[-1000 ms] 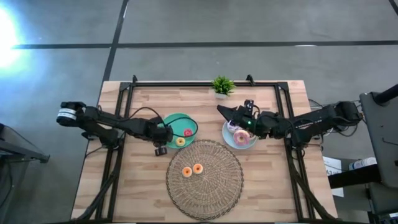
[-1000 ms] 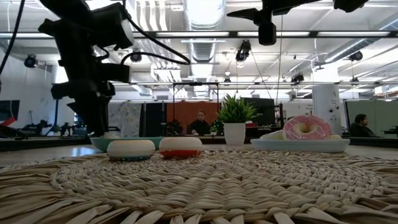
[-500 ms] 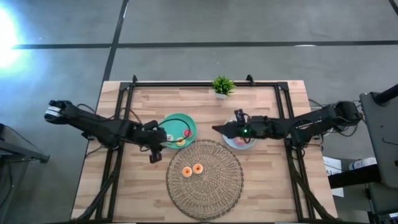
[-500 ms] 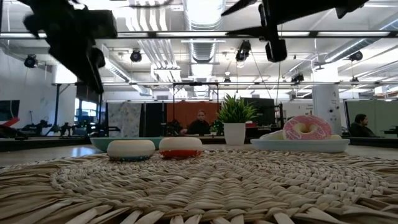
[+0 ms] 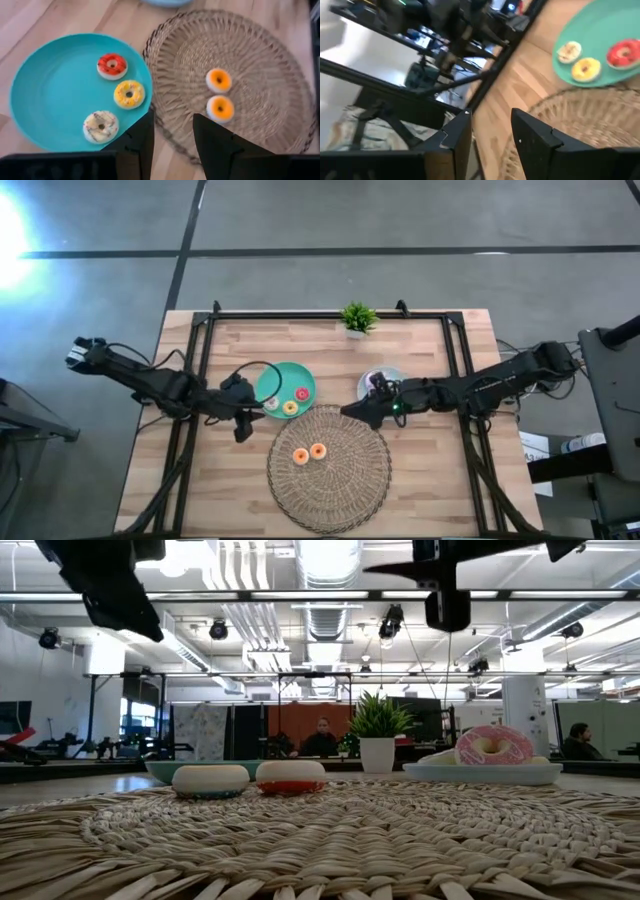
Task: Pick & Place donuts
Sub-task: Put the small red doughnut on the green plate
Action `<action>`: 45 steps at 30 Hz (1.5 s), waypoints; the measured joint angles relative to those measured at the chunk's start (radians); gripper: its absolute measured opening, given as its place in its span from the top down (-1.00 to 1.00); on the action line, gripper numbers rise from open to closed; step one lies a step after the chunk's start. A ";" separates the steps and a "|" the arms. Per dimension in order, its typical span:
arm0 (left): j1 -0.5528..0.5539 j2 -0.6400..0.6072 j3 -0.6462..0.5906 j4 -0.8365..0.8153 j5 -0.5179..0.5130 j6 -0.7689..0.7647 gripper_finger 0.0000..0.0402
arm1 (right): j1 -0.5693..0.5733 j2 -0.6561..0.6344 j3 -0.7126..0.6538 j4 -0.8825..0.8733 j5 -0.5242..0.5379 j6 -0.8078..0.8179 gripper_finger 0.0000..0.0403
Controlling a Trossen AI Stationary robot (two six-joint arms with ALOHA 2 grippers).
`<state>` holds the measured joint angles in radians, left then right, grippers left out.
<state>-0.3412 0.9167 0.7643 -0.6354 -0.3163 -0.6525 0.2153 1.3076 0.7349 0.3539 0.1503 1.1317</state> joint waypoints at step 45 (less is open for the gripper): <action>-0.145 -0.025 0.001 0.170 -0.120 0.001 0.45 | 0.103 0.426 0.549 -0.877 -0.157 -0.925 0.43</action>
<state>-0.4866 0.8913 0.7650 -0.4656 -0.4359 -0.6519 0.3184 1.7339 1.2839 -0.5228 -0.0070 0.2066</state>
